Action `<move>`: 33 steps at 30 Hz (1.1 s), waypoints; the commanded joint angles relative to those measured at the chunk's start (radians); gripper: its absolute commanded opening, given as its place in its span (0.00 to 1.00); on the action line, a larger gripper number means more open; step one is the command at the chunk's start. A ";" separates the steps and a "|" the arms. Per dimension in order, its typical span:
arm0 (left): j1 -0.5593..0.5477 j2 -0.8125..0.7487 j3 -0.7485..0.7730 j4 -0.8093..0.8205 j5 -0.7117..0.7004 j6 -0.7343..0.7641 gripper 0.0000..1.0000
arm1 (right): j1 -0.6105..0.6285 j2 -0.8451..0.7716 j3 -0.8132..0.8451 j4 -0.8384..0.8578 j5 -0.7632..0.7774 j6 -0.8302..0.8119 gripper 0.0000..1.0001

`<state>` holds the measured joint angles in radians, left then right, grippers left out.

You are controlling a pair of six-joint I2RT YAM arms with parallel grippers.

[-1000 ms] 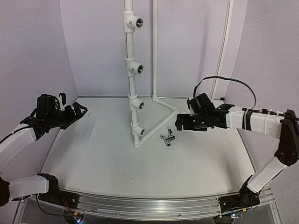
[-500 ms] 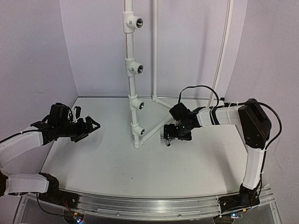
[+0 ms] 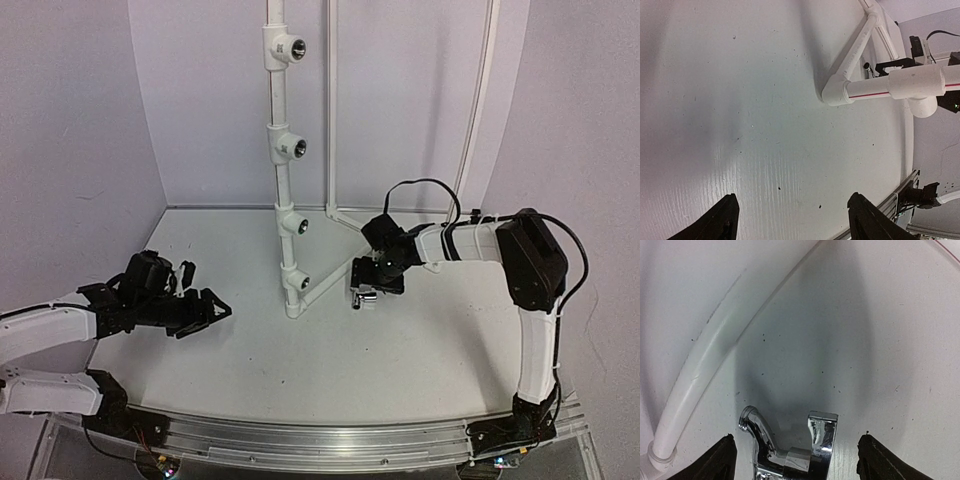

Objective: Install the water faucets

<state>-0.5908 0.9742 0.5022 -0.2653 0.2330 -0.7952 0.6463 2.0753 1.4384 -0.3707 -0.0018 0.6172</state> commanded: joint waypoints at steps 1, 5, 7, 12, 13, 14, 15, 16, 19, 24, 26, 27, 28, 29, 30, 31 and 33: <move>-0.069 0.015 0.018 0.009 -0.072 -0.037 0.76 | -0.008 0.030 0.023 0.039 -0.040 0.012 0.78; -0.105 0.014 0.020 0.008 -0.093 -0.048 0.73 | -0.015 0.009 -0.025 0.098 -0.031 0.021 0.67; -0.111 -0.005 0.010 0.008 -0.098 -0.056 0.71 | -0.033 0.007 -0.045 0.125 -0.051 0.044 0.66; -0.115 -0.055 -0.005 0.007 -0.090 -0.054 0.69 | -0.053 0.010 -0.082 0.182 -0.096 0.087 0.54; -0.116 -0.061 -0.006 0.008 -0.082 -0.051 0.68 | -0.053 0.014 -0.082 0.187 -0.104 0.088 0.50; -0.120 -0.069 -0.006 0.008 -0.073 -0.046 0.67 | -0.053 0.016 -0.086 0.191 -0.109 0.089 0.46; -0.124 -0.075 -0.007 0.007 -0.064 -0.040 0.66 | -0.053 0.015 -0.092 0.200 -0.111 0.090 0.42; -0.129 -0.083 -0.006 0.006 -0.053 -0.033 0.64 | -0.053 0.007 -0.103 0.213 -0.111 0.092 0.37; -0.151 -0.115 -0.004 0.006 -0.031 -0.019 0.61 | -0.053 -0.024 -0.136 0.233 -0.112 0.095 0.19; -0.230 -0.143 0.046 0.006 -0.047 -0.004 0.64 | -0.050 -0.162 -0.232 0.282 -0.169 0.123 0.00; -0.278 -0.130 0.091 0.007 -0.074 0.004 0.68 | -0.046 -0.245 -0.297 0.316 -0.206 0.146 0.00; -0.303 -0.115 0.122 0.007 -0.092 0.009 0.70 | -0.044 -0.286 -0.324 0.325 -0.220 0.157 0.00; -0.337 -0.097 0.151 0.008 -0.112 0.013 0.72 | -0.043 -0.339 -0.350 0.330 -0.234 0.167 0.00; -0.372 -0.076 0.179 0.010 -0.140 0.016 0.74 | -0.041 -0.394 -0.376 0.336 -0.245 0.177 0.00; -0.415 -0.047 0.211 0.017 -0.162 0.018 0.75 | -0.039 -0.451 -0.406 0.344 -0.260 0.190 0.00; -0.452 -0.014 0.239 0.023 -0.188 0.022 0.76 | -0.037 -0.500 -0.438 0.353 -0.274 0.201 0.00; -0.535 0.057 0.315 0.031 -0.230 0.042 0.79 | -0.032 -0.606 -0.486 0.368 -0.294 0.218 0.00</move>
<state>-1.0012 0.9268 0.6643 -0.2807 0.1116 -0.7981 0.6013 1.6834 1.0167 -0.1024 -0.2235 0.7753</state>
